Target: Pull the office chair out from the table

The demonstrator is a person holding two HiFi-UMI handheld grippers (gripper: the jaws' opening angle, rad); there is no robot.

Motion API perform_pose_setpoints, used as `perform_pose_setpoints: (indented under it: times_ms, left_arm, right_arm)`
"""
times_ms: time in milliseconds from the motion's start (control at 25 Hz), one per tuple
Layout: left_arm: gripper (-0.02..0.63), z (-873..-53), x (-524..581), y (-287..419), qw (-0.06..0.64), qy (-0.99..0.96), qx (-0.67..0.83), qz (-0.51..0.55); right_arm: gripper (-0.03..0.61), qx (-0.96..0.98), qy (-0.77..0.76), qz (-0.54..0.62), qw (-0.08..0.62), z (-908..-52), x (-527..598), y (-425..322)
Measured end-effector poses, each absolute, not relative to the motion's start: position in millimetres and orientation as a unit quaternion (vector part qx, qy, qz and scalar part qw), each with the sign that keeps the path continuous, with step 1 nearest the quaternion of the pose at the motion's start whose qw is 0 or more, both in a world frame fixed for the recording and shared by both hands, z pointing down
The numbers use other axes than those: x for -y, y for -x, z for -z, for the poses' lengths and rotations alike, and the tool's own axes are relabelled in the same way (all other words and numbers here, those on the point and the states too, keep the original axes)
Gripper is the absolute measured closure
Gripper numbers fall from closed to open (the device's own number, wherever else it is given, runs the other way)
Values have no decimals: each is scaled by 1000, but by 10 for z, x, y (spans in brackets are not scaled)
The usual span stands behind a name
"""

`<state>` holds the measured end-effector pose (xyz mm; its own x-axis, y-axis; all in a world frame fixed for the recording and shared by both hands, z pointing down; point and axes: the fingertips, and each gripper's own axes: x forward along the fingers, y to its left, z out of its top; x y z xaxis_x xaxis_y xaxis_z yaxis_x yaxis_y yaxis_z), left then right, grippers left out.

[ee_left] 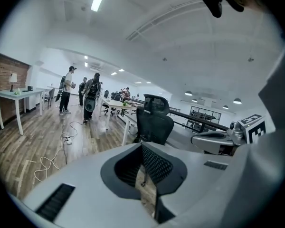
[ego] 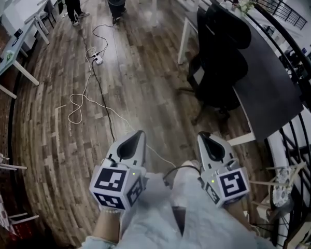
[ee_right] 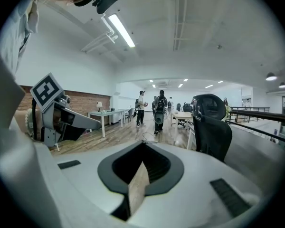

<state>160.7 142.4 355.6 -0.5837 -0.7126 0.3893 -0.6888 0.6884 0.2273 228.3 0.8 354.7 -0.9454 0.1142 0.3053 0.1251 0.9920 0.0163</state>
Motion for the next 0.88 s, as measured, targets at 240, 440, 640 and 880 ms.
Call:
perform_pose_setpoints:
  times_ms: [240,440,640,880]
  left_arm:
    - [609,-3534,-1584,-1500,222,-371,902,26]
    - [609,-3511,-1687,-1358,217,-349,911,29]
    - [609,-3573,-1637,-1148,218,-337,916,26]
    - [609,-3548,-1455,-712,221,-325,919,27]
  right_arm:
    - [574,984,80,23,155,-3590,-42,-2141]
    - [574,983,98,28,152,-3585,-57,-1939]
    - [574,982,117,26,145,-3615,-21,-1594]
    - [574,980,139,24,141,-3592,88,-1078]
